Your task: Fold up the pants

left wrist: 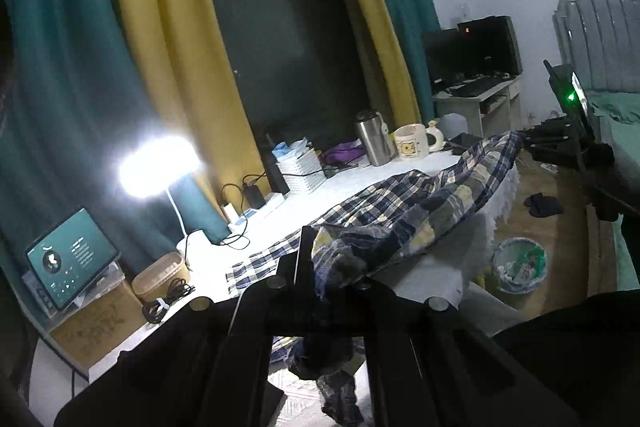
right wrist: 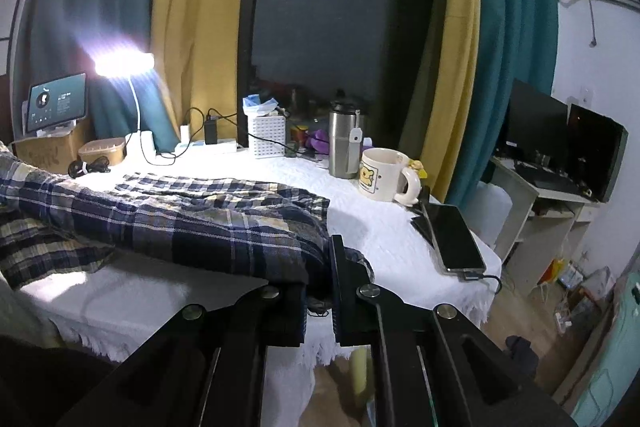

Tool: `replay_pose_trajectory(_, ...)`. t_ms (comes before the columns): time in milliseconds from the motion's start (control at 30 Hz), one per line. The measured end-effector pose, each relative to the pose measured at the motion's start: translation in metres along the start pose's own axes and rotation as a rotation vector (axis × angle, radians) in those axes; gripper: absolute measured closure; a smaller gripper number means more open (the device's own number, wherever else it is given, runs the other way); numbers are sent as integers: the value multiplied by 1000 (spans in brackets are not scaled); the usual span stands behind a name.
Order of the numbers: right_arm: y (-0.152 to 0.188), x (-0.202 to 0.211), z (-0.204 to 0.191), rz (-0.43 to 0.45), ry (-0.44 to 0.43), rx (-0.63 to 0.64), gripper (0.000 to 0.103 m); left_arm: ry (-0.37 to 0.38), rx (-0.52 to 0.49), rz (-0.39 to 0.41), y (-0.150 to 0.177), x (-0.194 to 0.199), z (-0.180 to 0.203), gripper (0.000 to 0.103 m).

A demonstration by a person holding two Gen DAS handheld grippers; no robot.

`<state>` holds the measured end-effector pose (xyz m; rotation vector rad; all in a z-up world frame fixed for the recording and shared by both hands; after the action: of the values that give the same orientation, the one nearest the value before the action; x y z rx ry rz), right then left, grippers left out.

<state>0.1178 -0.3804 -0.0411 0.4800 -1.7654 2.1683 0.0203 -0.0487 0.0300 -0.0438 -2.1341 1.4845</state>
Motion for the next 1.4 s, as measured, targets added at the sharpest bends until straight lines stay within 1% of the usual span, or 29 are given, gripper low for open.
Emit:
replay_pose_trajectory(300, -11, 19, 1, 52, 1, -7, 94, -26, -14, 43, -11, 14, -5, 101)
replay_pose_trajectory(433, -18, 15, 1, 59, -11, -15, 94, -41, -22, 35, -10, 7, -10, 101)
replay_pose_trajectory(633, -30, -6, -7, 45, -32, -2, 94, -64, 0, 8, -8, -16, -27, 101)
replay_pose_trajectory(800, -37, -29, -12, 15, -49, 1, 94, -79, 24, -22, -3, -38, -43, 101)
replay_pose_trajectory(1100, -53, -64, -25, -20, -62, 31, 94, -113, 81, -45, 1, -69, -76, 101)
replay_pose_trajectory(1400, -67, -104, -40, -62, -67, 59, 94, -100, 142, -109, 19, -107, -108, 100)
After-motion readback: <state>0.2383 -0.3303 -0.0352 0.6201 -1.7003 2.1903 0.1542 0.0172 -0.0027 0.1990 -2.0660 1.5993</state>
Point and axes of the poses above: each gripper's, at about its wrist camera, not at the fingertips, and x roughly against the way its jaws point, z to its right, y to its underside, the point moved 6 cm from there along -x, roughly the way its jaws point, and after that the axes turned 10 degrees about y, right-handed, at the moved point
